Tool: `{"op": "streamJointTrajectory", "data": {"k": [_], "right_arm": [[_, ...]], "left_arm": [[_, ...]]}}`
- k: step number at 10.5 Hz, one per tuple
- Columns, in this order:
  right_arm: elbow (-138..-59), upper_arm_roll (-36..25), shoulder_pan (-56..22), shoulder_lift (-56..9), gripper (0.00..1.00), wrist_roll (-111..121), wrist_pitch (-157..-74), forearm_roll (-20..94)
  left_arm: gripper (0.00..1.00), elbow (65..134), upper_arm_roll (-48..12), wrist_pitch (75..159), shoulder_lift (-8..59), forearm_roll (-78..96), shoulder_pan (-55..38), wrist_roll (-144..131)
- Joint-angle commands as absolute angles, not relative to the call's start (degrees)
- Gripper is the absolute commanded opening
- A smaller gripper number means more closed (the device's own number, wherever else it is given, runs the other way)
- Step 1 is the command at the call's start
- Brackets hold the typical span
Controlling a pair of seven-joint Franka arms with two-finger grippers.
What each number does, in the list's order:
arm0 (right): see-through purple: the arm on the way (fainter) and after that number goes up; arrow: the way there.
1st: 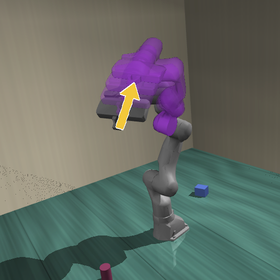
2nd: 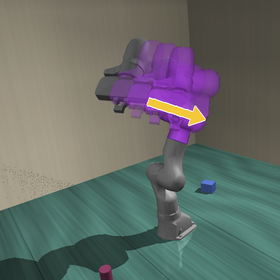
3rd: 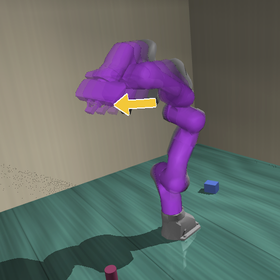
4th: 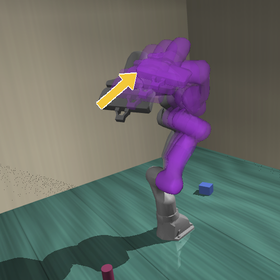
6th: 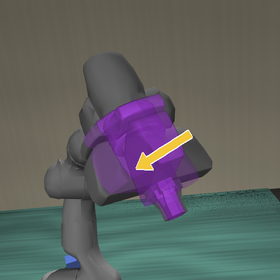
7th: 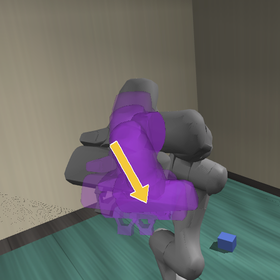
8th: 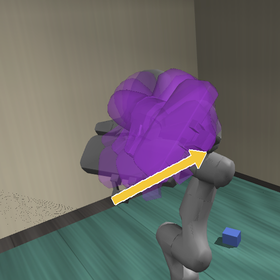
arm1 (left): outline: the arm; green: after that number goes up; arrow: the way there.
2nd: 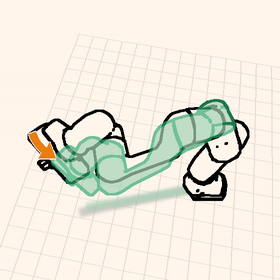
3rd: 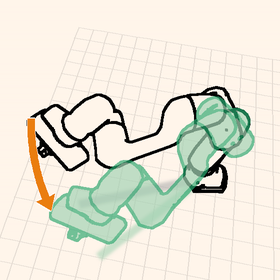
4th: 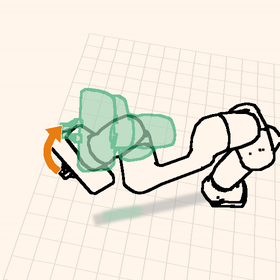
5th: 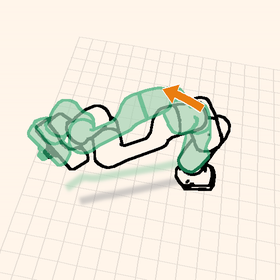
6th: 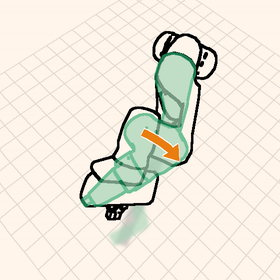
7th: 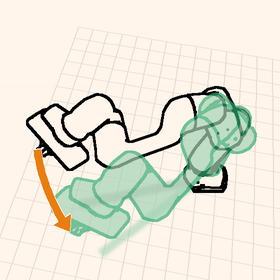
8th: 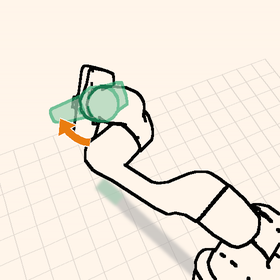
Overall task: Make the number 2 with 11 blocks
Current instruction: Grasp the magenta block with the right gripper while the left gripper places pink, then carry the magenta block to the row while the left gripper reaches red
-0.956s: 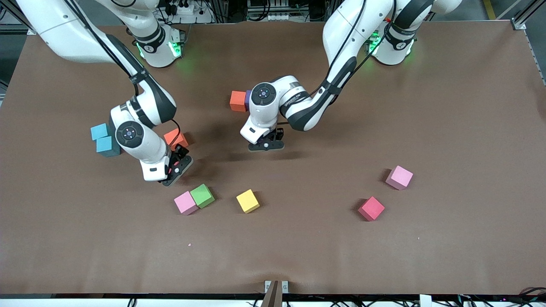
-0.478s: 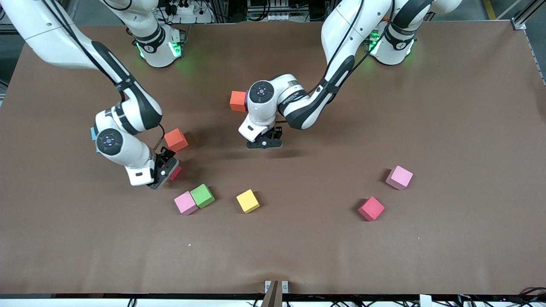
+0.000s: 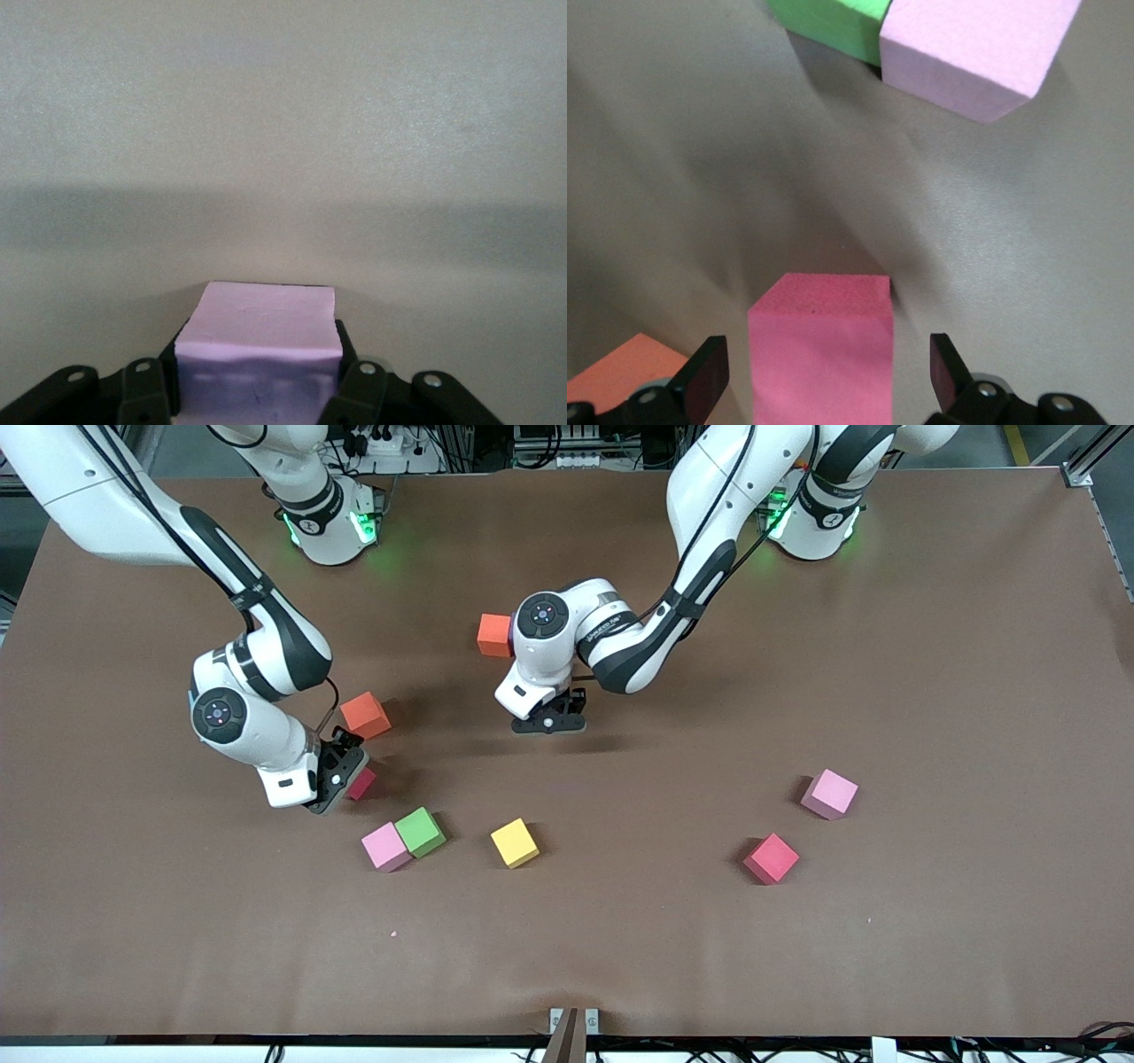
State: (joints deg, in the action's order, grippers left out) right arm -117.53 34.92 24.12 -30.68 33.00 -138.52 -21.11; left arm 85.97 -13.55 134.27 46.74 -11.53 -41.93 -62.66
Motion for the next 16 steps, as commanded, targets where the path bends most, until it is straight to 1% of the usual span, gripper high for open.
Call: {"op": "streamJointTrajectory", "data": {"k": [1,5,6,7,8,9,10,11,12,14,15,16], "right_arm": [[-119.18,37.34,25.58,-31.38,1.00,33.66,-140.01,-20.66],[-119.36,37.27,26.45,-32.08,1.00,34.97,-141.07,-20.74],[-119.36,37.27,26.98,-32.17,1.00,36.46,-141.15,-20.74],[-119.27,37.27,27.24,-32.52,1.00,38.04,-141.15,-20.74],[-119.27,37.35,27.86,-32.61,1.00,39.71,-141.15,-20.74],[-119.27,37.35,28.21,-32.61,1.00,40.77,-141.15,-20.74],[-119.27,37.35,28.13,-32.61,1.00,40.78,-141.24,-20.74],[-119.27,37.35,28.04,-32.78,0.96,40.78,-141.24,-20.74],[-119.27,37.35,27.86,-32.70,0.79,40.78,-141.24,-20.74],[-119.09,37.35,27.34,-32.52,0.53,40.17,-141.15,-20.66],[-119.09,37.35,27.16,-32.43,0.28,40.08,-140.98,-20.65],[-118.74,37.53,26.81,-32.26,0.24,40.08,-140.45,-20.74]], "left_arm": [[0.16,86.48,-13.62,133.07,46.32,-13.10,-42.36,-62.67],[0.18,86.66,-13.97,132.54,46.06,-13.10,-42.36,-62.84],[0.20,86.83,-13.97,132.54,45.88,-13.10,-42.36,-62.84],[0.30,86.84,-13.97,132.45,45.88,-13.10,-42.45,-63.02],[0.54,86.66,-14.06,131.49,45.79,-13.10,-42.45,-63.19],[1.00,86.49,-13.98,131.40,45.53,-12.92,-42.89,-63.63],[1.00,86.40,-13.97,131.40,44.92,-12.75,-42.89,-64.68],[1.00,86.14,-13.97,131.40,44.39,-12.66,-42.89,-65.99],[1.00,85.78,-13.89,131.40,44.04,-12.48,-42.80,-66.88],[1.00,85.78,-13.54,131.40,41.32,-12.13,-42.01,-67.76],[1.00,85.78,-13.19,131.40,39.83,-12.04,-41.32,-68.89],[1.00,85.78,-13.18,131.40,39.12,-12.13,-38.96,-70.39]]}}
